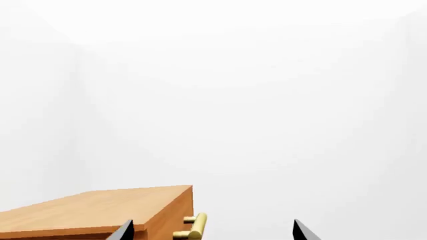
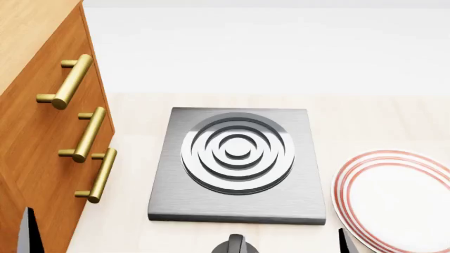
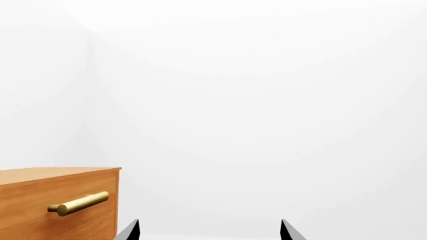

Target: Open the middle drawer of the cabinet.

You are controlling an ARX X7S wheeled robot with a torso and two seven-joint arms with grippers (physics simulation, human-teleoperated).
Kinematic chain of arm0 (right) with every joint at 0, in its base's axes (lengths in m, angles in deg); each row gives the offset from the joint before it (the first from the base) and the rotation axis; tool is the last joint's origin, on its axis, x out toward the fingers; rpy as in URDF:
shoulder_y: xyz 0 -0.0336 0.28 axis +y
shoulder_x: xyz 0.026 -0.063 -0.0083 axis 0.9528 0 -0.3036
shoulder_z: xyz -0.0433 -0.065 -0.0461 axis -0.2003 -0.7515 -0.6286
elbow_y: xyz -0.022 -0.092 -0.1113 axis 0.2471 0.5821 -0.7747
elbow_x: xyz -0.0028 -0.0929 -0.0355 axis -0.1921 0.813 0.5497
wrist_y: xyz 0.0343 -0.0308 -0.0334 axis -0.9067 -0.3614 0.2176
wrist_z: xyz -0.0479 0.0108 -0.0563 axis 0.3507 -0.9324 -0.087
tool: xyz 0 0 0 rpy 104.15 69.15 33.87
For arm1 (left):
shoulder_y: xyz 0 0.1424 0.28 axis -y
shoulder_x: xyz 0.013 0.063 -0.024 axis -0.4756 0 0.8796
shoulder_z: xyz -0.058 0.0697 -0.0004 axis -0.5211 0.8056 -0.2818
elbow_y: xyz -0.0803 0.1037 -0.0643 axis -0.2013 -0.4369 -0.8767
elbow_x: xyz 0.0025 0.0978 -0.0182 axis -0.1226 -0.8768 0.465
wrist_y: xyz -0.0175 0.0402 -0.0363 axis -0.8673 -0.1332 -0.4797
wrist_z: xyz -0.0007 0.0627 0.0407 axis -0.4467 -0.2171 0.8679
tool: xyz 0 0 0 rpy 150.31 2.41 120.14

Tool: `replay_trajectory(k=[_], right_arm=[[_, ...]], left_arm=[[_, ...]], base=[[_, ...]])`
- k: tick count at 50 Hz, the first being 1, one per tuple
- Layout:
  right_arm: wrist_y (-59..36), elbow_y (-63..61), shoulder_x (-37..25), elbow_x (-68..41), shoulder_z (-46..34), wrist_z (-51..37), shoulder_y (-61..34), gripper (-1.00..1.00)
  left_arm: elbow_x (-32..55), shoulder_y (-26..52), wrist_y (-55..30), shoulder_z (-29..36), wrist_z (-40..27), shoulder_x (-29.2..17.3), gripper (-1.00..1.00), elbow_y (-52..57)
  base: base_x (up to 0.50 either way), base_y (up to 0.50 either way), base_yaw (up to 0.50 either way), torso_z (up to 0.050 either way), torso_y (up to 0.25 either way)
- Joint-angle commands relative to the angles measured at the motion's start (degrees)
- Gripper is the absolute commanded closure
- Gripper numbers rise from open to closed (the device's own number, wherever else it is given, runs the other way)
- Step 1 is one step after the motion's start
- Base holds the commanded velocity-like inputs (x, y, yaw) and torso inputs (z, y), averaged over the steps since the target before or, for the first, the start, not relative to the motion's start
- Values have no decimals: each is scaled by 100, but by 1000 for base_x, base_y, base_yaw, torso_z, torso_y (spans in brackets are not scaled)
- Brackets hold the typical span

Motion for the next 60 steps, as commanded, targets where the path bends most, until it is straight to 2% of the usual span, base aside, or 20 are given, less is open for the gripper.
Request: replay_trajectory(k=[1,2,3,7,10,17,18,25,27,36,38,44,49,50,53,56,60], right_arm=[[82,37,-55,-189,83,-22,-4,-100],[120,48,-66,-303,147,-29,13,-100],[127,52,-75,-352,173,-32,15,-100],[145,90,-101,-487,274,-62,14,-100],[148,88,-108,-504,270,-68,12,-100],[197,227,-94,-488,211,-56,-41,-100],[196,217,-103,-482,207,-55,-35,-100],[308,221,-149,-467,210,-42,10,-100],[303,255,-156,-512,245,-55,-12,-100],[315,226,-210,-545,274,-81,36,-100],[335,236,-222,-576,302,-87,41,-100],[344,254,-260,-720,391,-112,36,-100],[351,252,-273,-749,404,-125,40,-100],[356,267,-271,-751,399,-125,34,-100],[359,281,-268,-726,367,-124,29,-100],[357,282,-274,-720,356,-131,28,-100],[370,298,-286,-736,361,-136,25,-100]], left_arm=[[-2179,1250,-2130,1064,1185,443,-100,888],[-3029,1559,-2420,1245,1925,882,-100,889],[-3534,1694,-2505,1395,2300,1059,-100,884],[-5238,2559,-2799,2235,3407,1182,-100,435],[-5955,3146,-2808,2527,4053,1251,-100,153],[-6678,4295,-2743,2845,5197,1224,-100,-829],[-6608,4474,-2867,2817,5616,1270,-100,-957],[-6990,5948,-2665,2830,6218,963,-100,-2671],[-7176,6281,-2605,2857,6172,857,-100,-3382],[-7625,6836,-2607,3138,6614,838,-100,-5112],[-7592,6979,-2626,3128,6507,971,-100,-5600],[-7136,7367,-2832,2900,5638,1531,-100,-7172],[-6449,7653,-3145,3328,4873,1555,-100,-7996],[-5987,7791,-3345,3513,4489,1567,-100,-8312],[-5240,8056,-3466,3962,3898,1565,-100,-8832],[-3858,8442,-3789,4711,3154,1568,-100,-9363],[-2099,8814,-3824,5565,2236,1568,-100,-9756]], base=[[0,0,0,0,0],[0,0,0,0,0],[0,0,0,0,0],[0,0,0,0,0],[0,0,0,0,0],[0,0,0,0,0],[0,0,0,0,0],[0,0,0,0,0],[0,0,0,0,0],[0,0,0,0,0],[0,0,0,0,0],[0,0,0,0,0],[0,0,0,0,0],[0,0,0,0,0],[0,0,0,0,0],[0,0,0,0,0],[0,0,0,0,0]])
